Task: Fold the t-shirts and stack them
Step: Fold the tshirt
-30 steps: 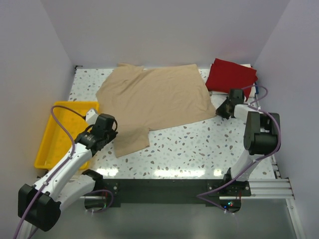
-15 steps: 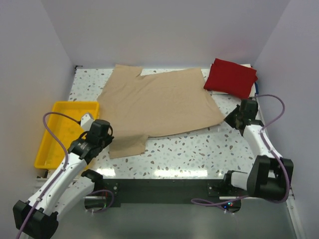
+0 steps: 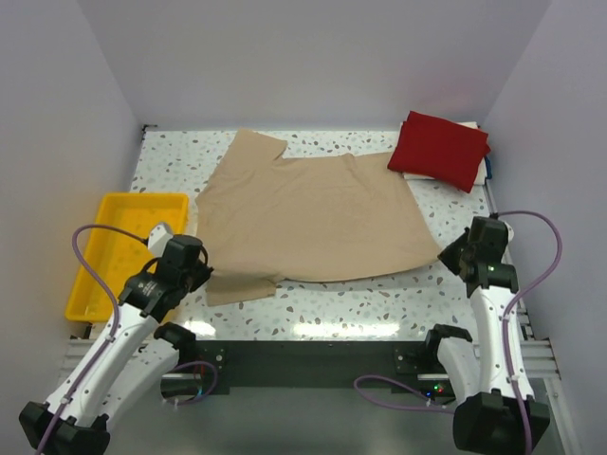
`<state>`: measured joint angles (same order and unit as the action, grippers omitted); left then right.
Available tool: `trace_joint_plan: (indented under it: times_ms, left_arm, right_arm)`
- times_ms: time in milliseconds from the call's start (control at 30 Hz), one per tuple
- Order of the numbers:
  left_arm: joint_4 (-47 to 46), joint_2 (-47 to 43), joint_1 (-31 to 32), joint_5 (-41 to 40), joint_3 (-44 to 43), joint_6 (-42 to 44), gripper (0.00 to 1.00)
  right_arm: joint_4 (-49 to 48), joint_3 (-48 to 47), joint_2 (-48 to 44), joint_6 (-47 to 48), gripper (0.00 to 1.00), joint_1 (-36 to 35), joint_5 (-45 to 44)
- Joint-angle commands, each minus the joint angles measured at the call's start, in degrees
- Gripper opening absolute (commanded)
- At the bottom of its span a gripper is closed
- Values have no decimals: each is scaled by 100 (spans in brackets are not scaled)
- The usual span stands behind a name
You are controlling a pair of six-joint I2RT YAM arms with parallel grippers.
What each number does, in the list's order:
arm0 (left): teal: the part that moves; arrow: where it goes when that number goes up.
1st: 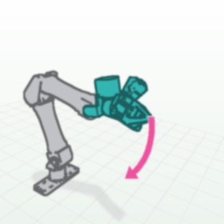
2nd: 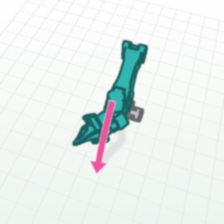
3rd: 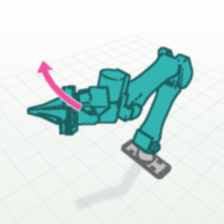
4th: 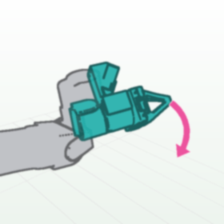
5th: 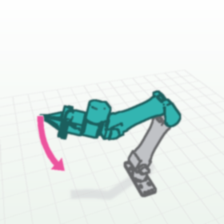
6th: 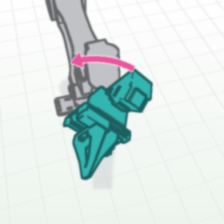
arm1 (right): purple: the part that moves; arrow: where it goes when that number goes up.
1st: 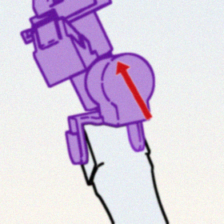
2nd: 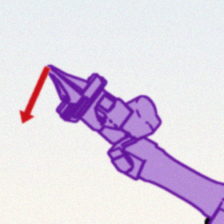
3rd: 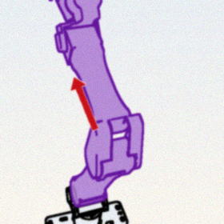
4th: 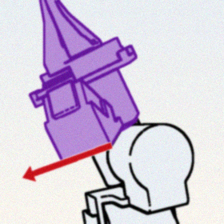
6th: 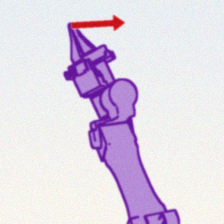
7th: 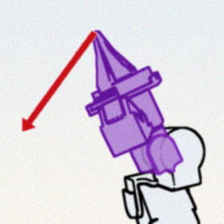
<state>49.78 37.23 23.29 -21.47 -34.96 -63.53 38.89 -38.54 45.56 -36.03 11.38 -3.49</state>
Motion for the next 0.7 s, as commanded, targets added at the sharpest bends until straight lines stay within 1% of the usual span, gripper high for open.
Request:
trace_joint_plan:
  times_ms: [0, 33, 133, 167, 233, 267, 367, 400, 433, 500, 600, 667]
  left_arm:
    - [6, 143, 18, -6, -336, -55, 0]
    - [-160, 248, 9, -15, -458, 41, 0]
    - [-398, 872, 0, -67, -852, 209, 0]
    - [-442, 1230, 9, -94, -985, 253, 0]
    - [-661, 1557, -35, -129, -1319, 402, 0]
    - [-741, 1846, -70, -120, -1407, 455, 0]
    - [-1092, 2391, -429, 186, -1689, 674, 0]
    - [-1189, 2524, -683, 301, -1777, 788, 0]
    - [-1381, 2752, -816, 545, -1804, 841, 0]
    - [-1567, 2964, -1088, 688, -1900, 921, 0]
    - [-1726, 3456, -1256, 803, -2163, 991, 0]
    - [-1770, 3808, -1327, 820, -2304, 1000, 0]
  right_arm:
    - [234, -232, 5, 9, 0, 40, 119]
    - [76, -293, 101, -9, 0, 40, 312]
    - [-355, -575, 777, -79, 0, 49, 488]
    - [-461, -714, 1170, -123, 0, 40, 628]
    - [-777, -882, 1638, -176, 0, 40, 796]
    - [-883, -1039, 2075, -228, 0, 40, 919]
    - [-1190, -1435, 2666, -255, 0, 49, 1034]
    - [-1296, -1541, 2999, -247, 0, 40, 1052]
    - [-1340, -1760, 3185, -220, 0, 40, 1069]
    - [-1480, -1937, 3641, -220, 0, 40, 1139]
    - [-1577, -2279, 4178, -246, 0, 40, 1210]
    - [-1639, -2429, 4373, -317, 0, 40, 1227]
